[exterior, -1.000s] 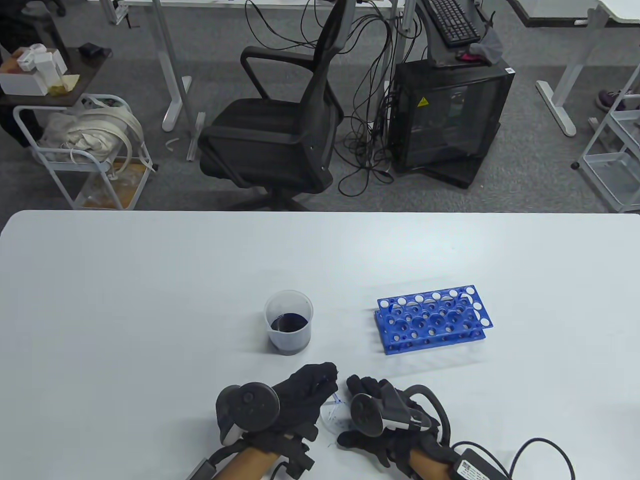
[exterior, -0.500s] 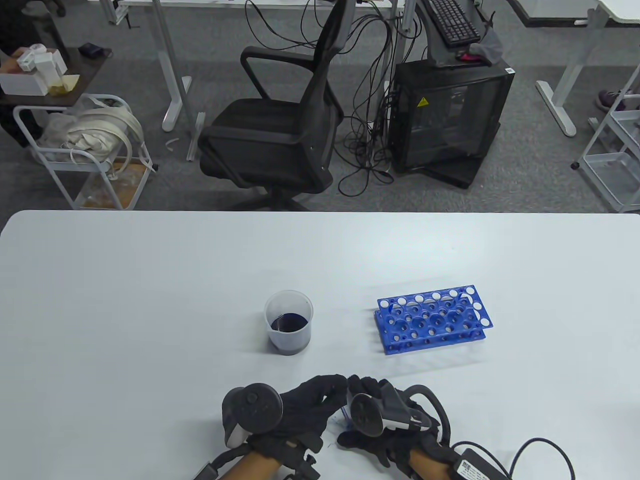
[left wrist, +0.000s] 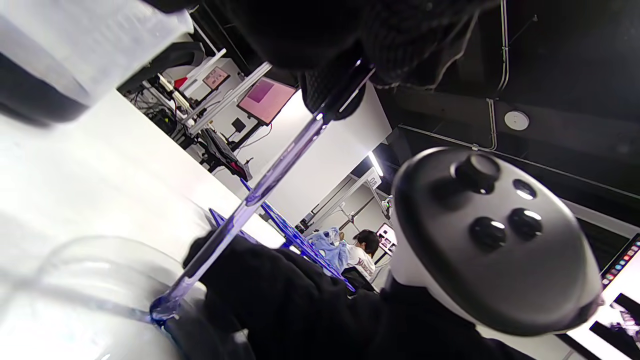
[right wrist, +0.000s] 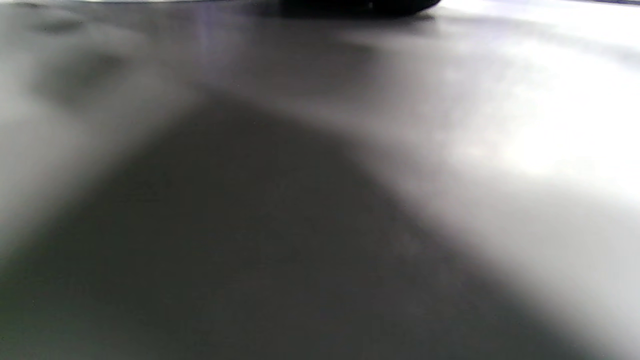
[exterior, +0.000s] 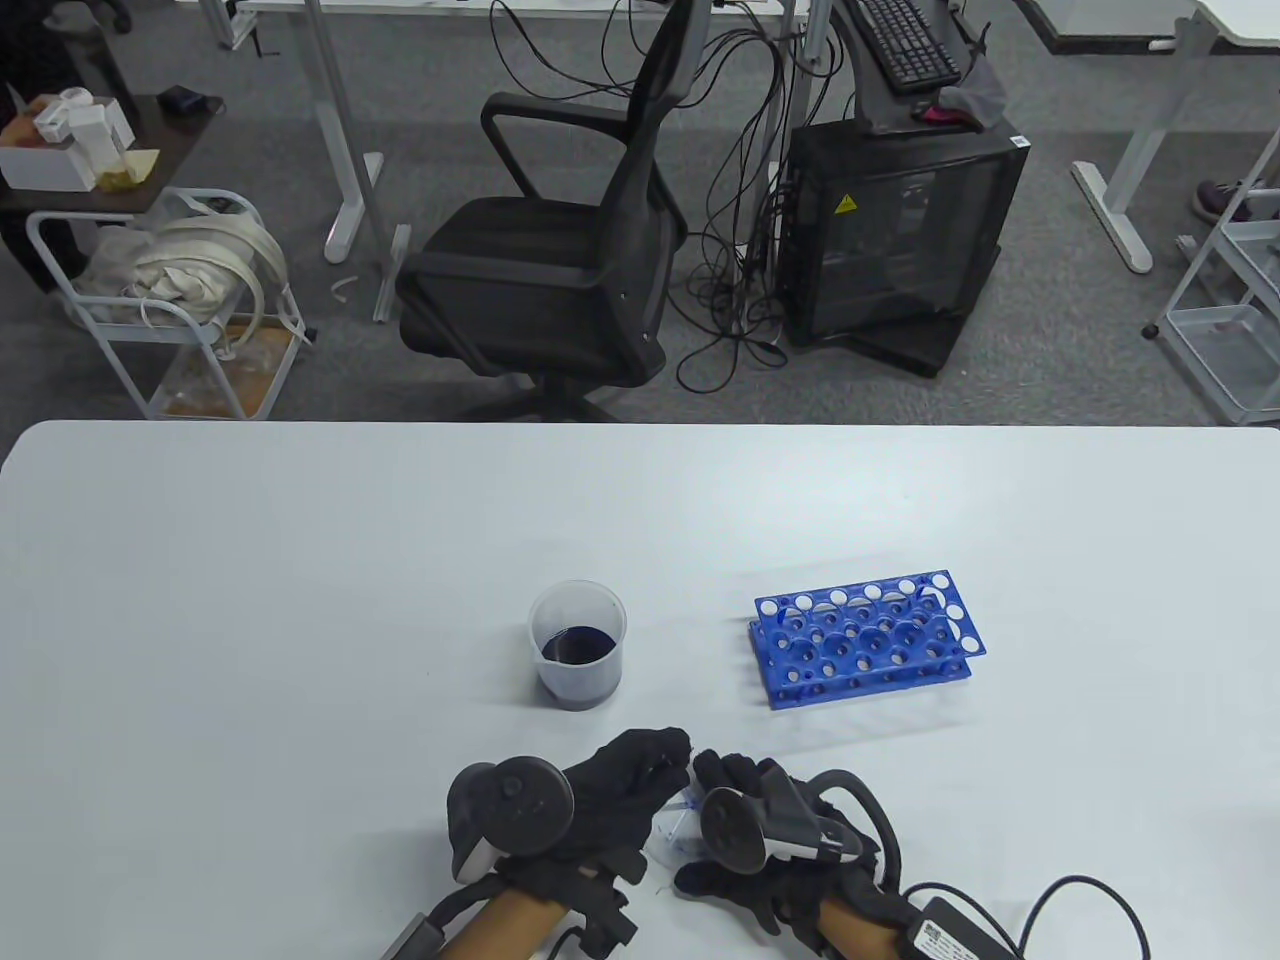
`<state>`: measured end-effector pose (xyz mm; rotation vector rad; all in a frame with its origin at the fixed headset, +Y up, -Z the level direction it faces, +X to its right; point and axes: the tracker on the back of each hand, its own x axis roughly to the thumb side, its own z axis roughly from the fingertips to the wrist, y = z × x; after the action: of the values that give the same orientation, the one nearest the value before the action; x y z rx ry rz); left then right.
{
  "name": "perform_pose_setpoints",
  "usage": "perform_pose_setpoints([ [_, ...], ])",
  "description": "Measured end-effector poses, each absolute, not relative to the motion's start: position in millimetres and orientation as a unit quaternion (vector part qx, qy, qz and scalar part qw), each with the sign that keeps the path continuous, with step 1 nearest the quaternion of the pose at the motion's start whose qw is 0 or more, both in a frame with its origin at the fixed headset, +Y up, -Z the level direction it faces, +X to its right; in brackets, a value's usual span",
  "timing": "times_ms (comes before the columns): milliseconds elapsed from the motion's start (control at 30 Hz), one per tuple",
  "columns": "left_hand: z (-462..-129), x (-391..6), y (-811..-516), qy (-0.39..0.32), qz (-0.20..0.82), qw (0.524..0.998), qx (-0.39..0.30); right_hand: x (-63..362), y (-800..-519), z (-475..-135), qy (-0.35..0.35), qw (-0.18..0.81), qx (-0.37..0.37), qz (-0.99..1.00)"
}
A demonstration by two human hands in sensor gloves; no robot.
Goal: Dip glass rod and spread liquid on culture dish
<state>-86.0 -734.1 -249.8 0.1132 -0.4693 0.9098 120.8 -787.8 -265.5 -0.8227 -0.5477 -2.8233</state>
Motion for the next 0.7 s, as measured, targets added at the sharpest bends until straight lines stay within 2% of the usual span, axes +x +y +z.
perform_pose_setpoints([
  [300, -245.8, -100.1, -726.4, -0.220, 0.412, 0.881, 0.072, 120.8, -787.7, -265.4, -0.182, 0.077, -0.274, -0.941],
  [700, -246.1, -80.5, -742.2, -0.217, 0.509, 0.833, -0.008, 120.9, -788.0, -265.0, -0.181, 0.078, -0.274, -0.941],
])
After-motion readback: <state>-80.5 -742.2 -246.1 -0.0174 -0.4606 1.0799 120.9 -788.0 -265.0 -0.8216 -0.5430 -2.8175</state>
